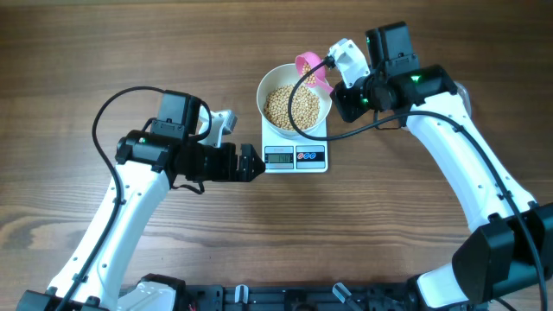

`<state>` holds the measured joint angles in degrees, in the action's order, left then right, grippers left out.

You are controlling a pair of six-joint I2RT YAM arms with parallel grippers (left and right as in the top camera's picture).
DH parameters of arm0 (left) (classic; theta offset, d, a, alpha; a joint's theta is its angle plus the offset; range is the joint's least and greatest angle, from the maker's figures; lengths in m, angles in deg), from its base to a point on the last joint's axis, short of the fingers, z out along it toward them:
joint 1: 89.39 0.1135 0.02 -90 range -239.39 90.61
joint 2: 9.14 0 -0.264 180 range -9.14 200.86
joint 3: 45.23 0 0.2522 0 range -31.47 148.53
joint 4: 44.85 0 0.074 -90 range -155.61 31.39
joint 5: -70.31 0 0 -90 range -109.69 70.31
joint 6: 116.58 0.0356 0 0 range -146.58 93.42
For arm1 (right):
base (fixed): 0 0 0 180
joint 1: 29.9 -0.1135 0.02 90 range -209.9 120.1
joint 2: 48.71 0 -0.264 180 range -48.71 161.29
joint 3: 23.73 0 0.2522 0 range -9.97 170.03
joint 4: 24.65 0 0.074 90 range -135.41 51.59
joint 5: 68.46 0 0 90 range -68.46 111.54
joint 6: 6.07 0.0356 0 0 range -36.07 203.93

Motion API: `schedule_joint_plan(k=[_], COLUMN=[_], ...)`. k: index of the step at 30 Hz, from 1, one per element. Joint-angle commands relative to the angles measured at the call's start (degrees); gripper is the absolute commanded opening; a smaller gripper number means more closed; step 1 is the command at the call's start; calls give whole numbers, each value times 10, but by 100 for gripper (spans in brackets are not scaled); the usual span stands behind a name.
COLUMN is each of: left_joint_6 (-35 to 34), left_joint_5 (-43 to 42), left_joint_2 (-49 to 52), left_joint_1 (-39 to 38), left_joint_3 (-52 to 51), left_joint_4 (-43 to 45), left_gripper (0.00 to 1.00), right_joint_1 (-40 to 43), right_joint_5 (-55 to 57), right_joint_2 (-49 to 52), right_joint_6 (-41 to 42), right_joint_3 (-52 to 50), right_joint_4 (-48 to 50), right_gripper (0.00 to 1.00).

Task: Scoop item into bowl and weigh 150g on scale
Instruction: 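Tip the scoop to pour soybeans into the bowl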

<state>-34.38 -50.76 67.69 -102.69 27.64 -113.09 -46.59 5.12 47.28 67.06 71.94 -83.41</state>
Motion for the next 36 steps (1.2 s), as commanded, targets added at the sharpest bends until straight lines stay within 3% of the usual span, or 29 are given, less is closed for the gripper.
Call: schedule_joint_plan(k=[1, 31, 36], left_joint_6=[-1, -1, -1], left_joint_5=[6, 6, 6], left_joint_2=[1, 1, 1], left_joint_1=[0, 0, 0], left_joint_3=[0, 0, 0], left_joint_4=[0, 0, 0], left_gripper=[100, 100, 100], right_joint_1=[-1, -1, -1], right_joint_5=[5, 3, -4], right_joint_2=[-16, -16, -16], right_joint_6=[-10, -24, 11], right_joint_3=[14, 14, 14], right_joint_4=[2, 1, 0], right_gripper=[4, 4, 4])
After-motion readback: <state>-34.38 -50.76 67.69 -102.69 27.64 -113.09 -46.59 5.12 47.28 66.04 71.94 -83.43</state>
